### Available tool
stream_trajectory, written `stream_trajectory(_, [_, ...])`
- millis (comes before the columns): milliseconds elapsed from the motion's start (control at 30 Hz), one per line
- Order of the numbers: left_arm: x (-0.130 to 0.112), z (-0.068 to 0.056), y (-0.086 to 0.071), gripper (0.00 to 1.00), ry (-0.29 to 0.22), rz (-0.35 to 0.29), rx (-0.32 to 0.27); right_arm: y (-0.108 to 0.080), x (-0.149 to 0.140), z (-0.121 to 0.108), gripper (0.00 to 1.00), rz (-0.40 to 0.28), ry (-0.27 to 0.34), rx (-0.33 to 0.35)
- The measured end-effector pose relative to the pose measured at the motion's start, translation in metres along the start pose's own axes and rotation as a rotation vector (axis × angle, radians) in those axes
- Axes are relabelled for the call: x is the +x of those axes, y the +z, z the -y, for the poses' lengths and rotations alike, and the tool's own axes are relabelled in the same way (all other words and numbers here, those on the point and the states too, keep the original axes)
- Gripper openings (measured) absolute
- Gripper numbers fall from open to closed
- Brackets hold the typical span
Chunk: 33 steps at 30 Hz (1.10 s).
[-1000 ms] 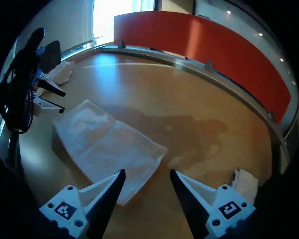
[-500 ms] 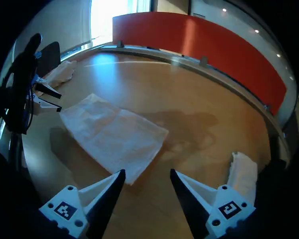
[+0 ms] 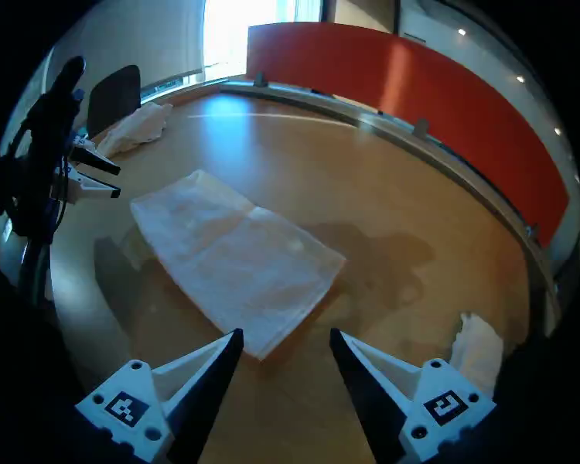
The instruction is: Fold towel
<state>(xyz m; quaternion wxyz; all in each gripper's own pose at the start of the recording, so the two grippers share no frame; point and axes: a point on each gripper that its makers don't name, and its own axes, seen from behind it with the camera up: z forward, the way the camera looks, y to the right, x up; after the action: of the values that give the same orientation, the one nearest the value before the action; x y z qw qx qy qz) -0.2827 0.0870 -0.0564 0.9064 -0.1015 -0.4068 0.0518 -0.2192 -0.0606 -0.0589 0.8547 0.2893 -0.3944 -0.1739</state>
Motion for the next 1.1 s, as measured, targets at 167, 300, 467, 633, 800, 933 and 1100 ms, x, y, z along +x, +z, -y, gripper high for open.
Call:
stream_trajectory(167, [-0.012,0.014,-0.012,0.93,-0.039,-0.003,0.035,0.003,-0.002,0.002,0.86,0.014,-0.042,0.025])
stream_trajectory(300, [-0.018,0.025,-0.02,0.93,-0.069,-0.009,0.06,0.005,-0.003,0.005,0.86,0.024,-0.069,0.048])
stream_trajectory(467, [-0.025,0.034,-0.029,0.94,-0.092,-0.006,0.083,0.009,-0.007,0.007,0.86,0.041,-0.101,0.069])
stream_trajectory(633, [-0.033,0.039,-0.036,0.93,-0.103,-0.003,0.097,0.015,-0.016,0.012,0.83,0.067,-0.129,0.09])
stream_trajectory(800, [-0.041,0.042,-0.04,0.94,-0.119,0.006,0.105,0.022,-0.026,0.018,0.75,0.09,-0.143,0.109])
stream_trajectory(933, [-0.044,0.043,-0.041,0.93,-0.128,0.009,0.107,0.026,-0.028,0.02,0.67,0.095,-0.143,0.116])
stream_trajectory(1100, [-0.044,0.044,-0.042,0.93,-0.129,0.009,0.106,0.03,-0.031,0.021,0.53,0.101,-0.137,0.124])
